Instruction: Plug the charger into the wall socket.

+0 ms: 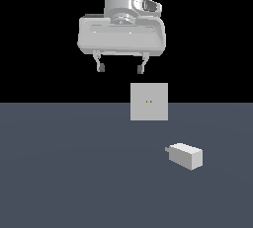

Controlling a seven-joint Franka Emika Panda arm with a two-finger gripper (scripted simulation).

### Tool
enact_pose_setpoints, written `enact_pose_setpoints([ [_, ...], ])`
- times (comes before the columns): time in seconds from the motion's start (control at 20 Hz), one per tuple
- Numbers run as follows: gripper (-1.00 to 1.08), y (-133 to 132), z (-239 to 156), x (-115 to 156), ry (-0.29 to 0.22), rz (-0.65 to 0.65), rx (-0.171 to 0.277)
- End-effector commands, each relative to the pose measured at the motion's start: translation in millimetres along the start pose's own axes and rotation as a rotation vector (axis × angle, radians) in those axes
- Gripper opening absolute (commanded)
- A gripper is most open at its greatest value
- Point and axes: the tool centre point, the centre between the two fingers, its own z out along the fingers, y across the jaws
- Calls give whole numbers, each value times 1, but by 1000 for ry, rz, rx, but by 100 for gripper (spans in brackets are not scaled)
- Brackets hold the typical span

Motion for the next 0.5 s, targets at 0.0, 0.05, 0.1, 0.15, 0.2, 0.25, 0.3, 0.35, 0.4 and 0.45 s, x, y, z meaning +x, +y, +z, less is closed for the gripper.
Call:
enact_pose_setpoints([
  [0.0,100,0,0,0,0,0,0],
  [0.05,100,0,0,0,0,0,0],
  [0.1,100,0,0,0,1,-2,0],
  [0.15,100,1,1,-1,1,-4,0],
  [0.2,100,1,1,-2,2,-8,0],
  [0.25,100,2,2,-3,4,-12,0],
  [0.3,100,3,3,-4,5,-17,0],
  [0.35,100,4,4,-6,7,-23,0],
  [0.4,100,5,5,-7,9,-31,0],
  [0.45,100,6,7,-9,11,-39,0],
])
